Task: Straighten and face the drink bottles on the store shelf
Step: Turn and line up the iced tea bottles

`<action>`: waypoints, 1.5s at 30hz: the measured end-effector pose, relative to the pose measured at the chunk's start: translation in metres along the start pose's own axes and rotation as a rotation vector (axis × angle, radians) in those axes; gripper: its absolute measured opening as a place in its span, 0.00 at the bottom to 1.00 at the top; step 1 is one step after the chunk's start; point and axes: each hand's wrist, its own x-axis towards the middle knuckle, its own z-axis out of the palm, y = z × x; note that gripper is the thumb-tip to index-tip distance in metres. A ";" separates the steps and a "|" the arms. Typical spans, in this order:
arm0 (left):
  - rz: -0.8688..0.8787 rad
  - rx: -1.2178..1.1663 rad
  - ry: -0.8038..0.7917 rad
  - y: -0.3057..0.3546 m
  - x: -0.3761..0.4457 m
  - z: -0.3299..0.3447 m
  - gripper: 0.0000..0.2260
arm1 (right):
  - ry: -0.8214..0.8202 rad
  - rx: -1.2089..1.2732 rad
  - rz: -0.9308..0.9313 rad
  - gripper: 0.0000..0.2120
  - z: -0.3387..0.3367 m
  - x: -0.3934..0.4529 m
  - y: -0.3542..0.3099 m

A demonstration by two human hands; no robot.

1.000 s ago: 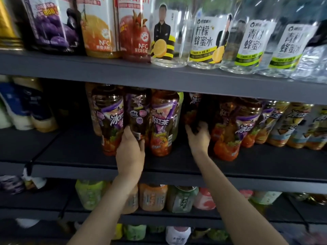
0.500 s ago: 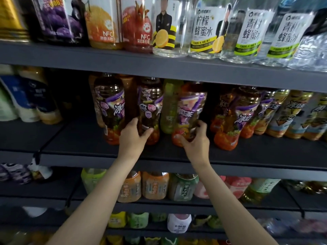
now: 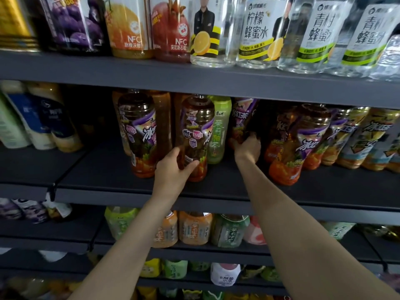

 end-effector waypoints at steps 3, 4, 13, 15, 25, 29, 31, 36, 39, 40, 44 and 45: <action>0.016 -0.039 -0.037 0.005 -0.002 0.001 0.18 | -0.088 0.020 0.063 0.25 -0.011 -0.003 0.003; 0.026 -0.056 -0.054 0.008 -0.002 0.003 0.19 | -0.111 0.028 0.047 0.27 -0.016 -0.010 0.007; 0.058 -0.105 -0.097 0.050 0.010 0.073 0.21 | -0.065 0.143 -0.320 0.21 -0.088 -0.077 0.052; 0.051 -0.127 -0.087 0.061 0.014 0.089 0.20 | -0.009 0.118 -0.402 0.20 -0.102 -0.081 0.057; 0.023 -0.034 0.021 0.083 0.036 0.130 0.11 | 0.050 0.017 -0.424 0.28 -0.124 -0.085 0.075; 0.131 -0.039 0.120 0.075 0.012 0.105 0.19 | 0.111 0.030 -0.426 0.21 -0.124 -0.087 0.071; 0.234 -0.031 0.234 0.063 -0.002 0.079 0.21 | 0.145 0.047 -0.505 0.15 -0.119 -0.091 0.062; 0.143 0.015 0.534 0.028 -0.010 0.009 0.20 | -0.052 0.069 -0.530 0.27 -0.079 -0.085 0.032; 0.048 0.006 0.696 0.008 -0.008 -0.024 0.18 | -0.135 0.034 -0.322 0.34 -0.058 -0.071 0.023; 0.009 -0.032 0.706 0.002 -0.008 -0.032 0.18 | -0.135 0.035 -0.285 0.34 -0.052 -0.069 0.021; -0.173 -0.175 0.439 -0.017 0.001 -0.041 0.28 | -0.113 0.025 -0.265 0.35 -0.044 -0.073 0.022; -0.209 -0.152 0.400 -0.021 0.003 -0.040 0.28 | -0.126 0.018 -0.270 0.36 -0.046 -0.073 0.023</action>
